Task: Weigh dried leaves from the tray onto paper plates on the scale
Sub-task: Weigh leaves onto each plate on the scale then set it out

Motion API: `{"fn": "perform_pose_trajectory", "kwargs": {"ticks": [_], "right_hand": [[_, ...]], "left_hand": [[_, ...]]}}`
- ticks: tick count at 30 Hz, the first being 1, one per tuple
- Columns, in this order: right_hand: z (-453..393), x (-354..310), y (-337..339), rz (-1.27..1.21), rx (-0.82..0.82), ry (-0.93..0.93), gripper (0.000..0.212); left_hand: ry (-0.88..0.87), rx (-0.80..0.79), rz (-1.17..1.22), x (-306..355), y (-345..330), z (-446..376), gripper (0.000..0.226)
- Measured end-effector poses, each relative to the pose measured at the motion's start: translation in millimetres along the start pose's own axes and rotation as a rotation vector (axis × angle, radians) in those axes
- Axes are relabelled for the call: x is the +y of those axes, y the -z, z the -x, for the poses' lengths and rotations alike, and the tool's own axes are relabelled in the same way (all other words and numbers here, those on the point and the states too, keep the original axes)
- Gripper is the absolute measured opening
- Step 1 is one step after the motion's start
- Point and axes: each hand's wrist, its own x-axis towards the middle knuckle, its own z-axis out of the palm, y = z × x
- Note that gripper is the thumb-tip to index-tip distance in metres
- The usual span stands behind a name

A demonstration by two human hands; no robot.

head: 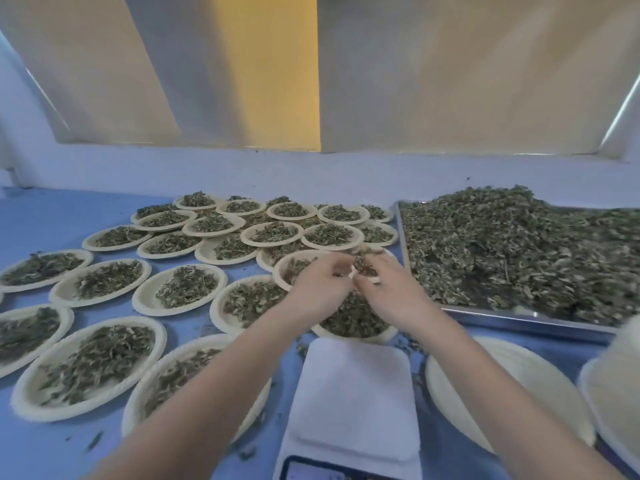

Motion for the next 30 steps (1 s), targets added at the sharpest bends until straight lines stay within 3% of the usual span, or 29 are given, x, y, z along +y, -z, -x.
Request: {"fn": "perform_pose_trajectory", "kwargs": {"ticks": [3,8,11,16,18,21,24,30], "right_hand": [[53,13,15,0.113,0.048,0.026,0.036],[134,49,22,0.323,-0.002,-0.026,0.038],[165,71,16,0.549,-0.036,-0.005,0.046],[188,83,7,0.658,0.072,0.084,0.024],[189,79,10,0.684,0.177,0.130,0.016],[188,75,16,0.561,0.345,0.225,0.031],[184,62,19,0.437,0.466,0.385,0.032],[169,22,0,0.261,0.398,0.635,0.031]], "left_hand": [[-0.077,-0.031,-0.132,16,-37,30,0.037],[-0.221,-0.102,-0.420,24,-88,65,0.030],[-0.224,-0.126,-0.490,24,-110,76,0.035],[-0.176,-0.096,-0.577,26,-129,88,0.035],[-0.140,-0.050,-0.556,27,-129,90,0.033],[-0.105,0.056,-0.445,29,-118,92,0.031],[-0.053,0.143,-0.278,29,-96,96,0.034],[0.014,0.331,-0.073,-6,-37,117,0.010]]}}
